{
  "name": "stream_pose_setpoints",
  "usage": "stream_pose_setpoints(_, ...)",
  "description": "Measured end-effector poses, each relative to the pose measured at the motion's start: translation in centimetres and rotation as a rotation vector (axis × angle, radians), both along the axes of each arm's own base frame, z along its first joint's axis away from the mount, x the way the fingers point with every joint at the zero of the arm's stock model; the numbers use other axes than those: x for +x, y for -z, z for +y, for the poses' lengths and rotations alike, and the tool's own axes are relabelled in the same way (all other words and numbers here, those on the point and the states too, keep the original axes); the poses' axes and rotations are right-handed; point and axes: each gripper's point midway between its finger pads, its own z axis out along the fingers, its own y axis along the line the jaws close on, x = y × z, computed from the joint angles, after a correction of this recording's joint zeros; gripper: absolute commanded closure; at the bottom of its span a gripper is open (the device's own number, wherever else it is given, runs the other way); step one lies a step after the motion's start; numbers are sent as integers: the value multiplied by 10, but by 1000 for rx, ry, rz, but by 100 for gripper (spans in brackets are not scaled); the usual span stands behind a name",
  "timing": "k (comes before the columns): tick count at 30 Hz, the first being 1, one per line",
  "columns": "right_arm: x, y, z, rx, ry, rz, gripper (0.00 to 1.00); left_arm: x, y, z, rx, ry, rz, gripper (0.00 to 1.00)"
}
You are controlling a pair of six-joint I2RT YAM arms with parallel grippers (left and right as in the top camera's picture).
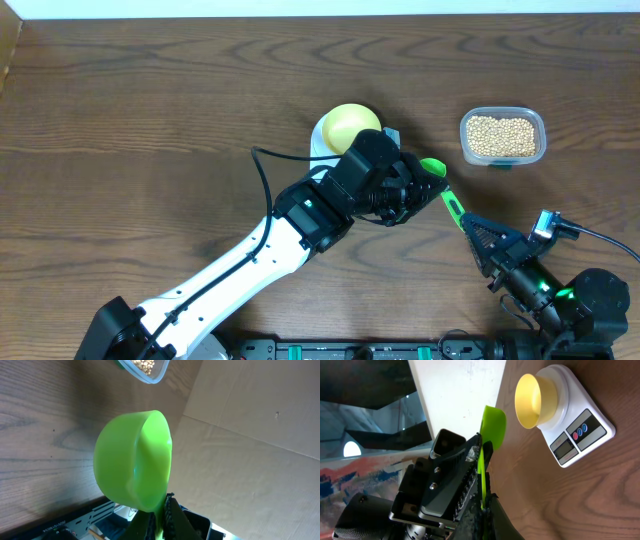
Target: Scoop item into bowl and weigh 50g on scale
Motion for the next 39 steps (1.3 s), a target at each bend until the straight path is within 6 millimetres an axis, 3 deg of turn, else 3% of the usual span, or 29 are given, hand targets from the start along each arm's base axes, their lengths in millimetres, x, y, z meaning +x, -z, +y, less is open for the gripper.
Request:
stream_pose_setpoints(3,0,0,0,0,0,0,94,0,0,0,0,0,0,93)
stream_pose_setpoints(7,0,0,0,5,2,3,55,1,1,1,3,-6,0,93)
stream_pose_setpoints(8,0,0,0,5,2,2,48,2,1,2,4,-9,0,92)
stream_pose_setpoints(10,0,0,-1,3,5,1,43,3,1,2,5,-12,-1,93)
stream_pose_setpoints(24,0,0,0,18,5,12,44,-3,0,-2,5,7,-8,92)
stream_pose_setpoints(32,-1,-1,1,62,5,43,44,2,-22,-12,-76,13,-81,92)
stream_pose_setpoints(39,-1,-3,2,92,9,53,48,-7,-24,-19,-84,37,-88,92)
